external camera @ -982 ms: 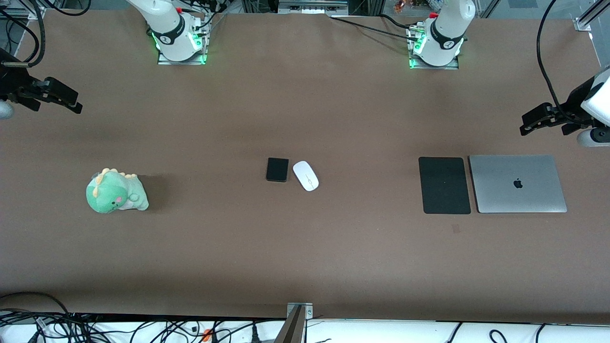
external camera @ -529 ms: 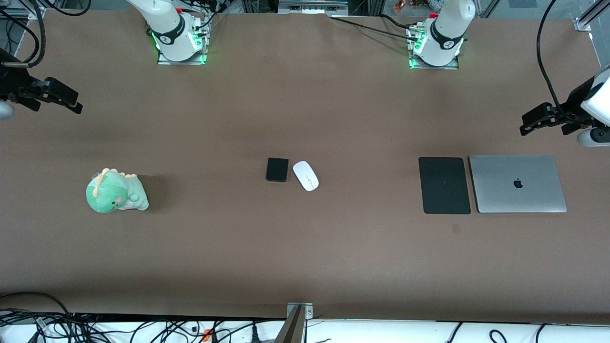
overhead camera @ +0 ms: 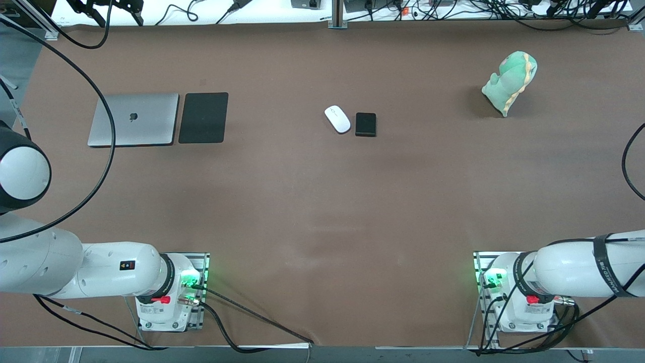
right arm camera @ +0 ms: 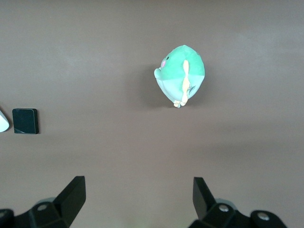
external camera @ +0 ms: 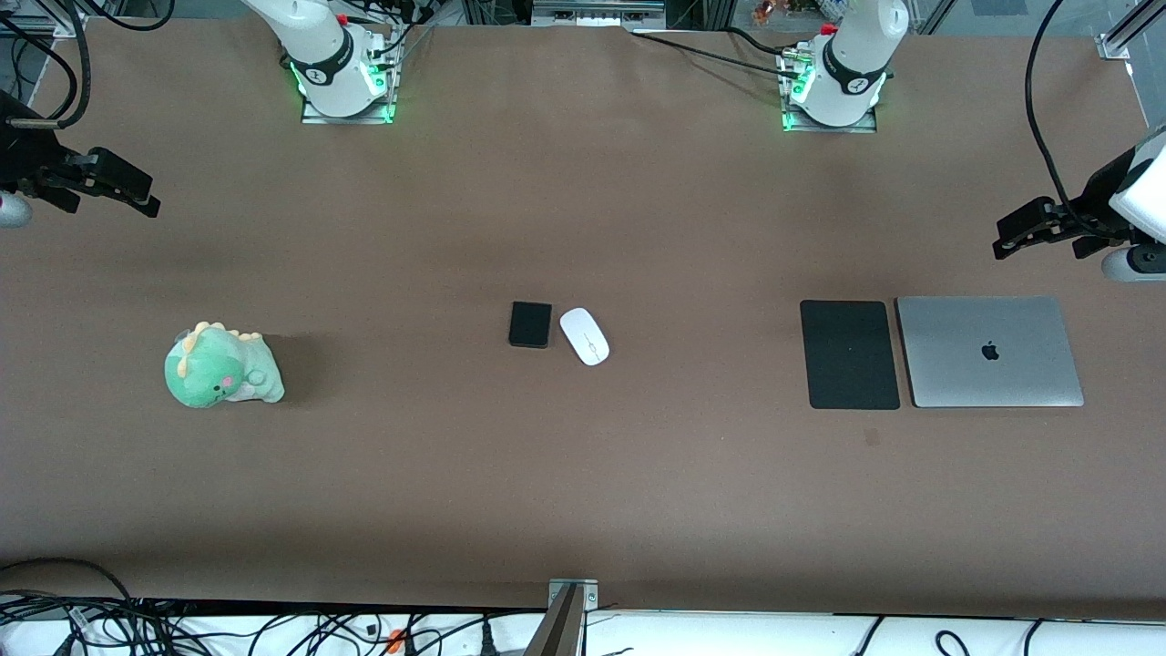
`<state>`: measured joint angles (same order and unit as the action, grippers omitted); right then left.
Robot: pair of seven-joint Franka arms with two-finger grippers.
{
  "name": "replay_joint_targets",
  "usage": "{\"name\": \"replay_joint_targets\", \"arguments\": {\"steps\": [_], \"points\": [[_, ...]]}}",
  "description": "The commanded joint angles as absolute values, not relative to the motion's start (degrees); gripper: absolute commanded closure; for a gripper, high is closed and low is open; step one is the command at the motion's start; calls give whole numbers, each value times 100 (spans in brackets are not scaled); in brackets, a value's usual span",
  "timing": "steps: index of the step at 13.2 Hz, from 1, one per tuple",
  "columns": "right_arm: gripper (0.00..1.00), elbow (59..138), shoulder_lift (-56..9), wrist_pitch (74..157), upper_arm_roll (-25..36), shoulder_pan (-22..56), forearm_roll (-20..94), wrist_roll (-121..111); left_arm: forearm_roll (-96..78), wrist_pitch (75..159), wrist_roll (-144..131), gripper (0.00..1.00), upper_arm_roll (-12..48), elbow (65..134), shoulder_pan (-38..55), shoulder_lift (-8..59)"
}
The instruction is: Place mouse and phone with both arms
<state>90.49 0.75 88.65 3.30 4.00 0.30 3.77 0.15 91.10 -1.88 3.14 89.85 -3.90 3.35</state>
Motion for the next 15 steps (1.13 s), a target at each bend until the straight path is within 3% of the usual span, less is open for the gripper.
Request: {"name": "replay_joint_targets", "arguments": {"steps": [1,11,15], "points": [[0,8947,53,8754,272,404,18,325,-97,9009,-202,0,343,8886,-431,369],[0,8965,70,8701,272,404,17,334,-105,9009,-220,0,369,8930,-431,378],[0,8974,70,8666,272,404,9,343,-97,9105,-1455,0,622,8912,-247,631]]}}
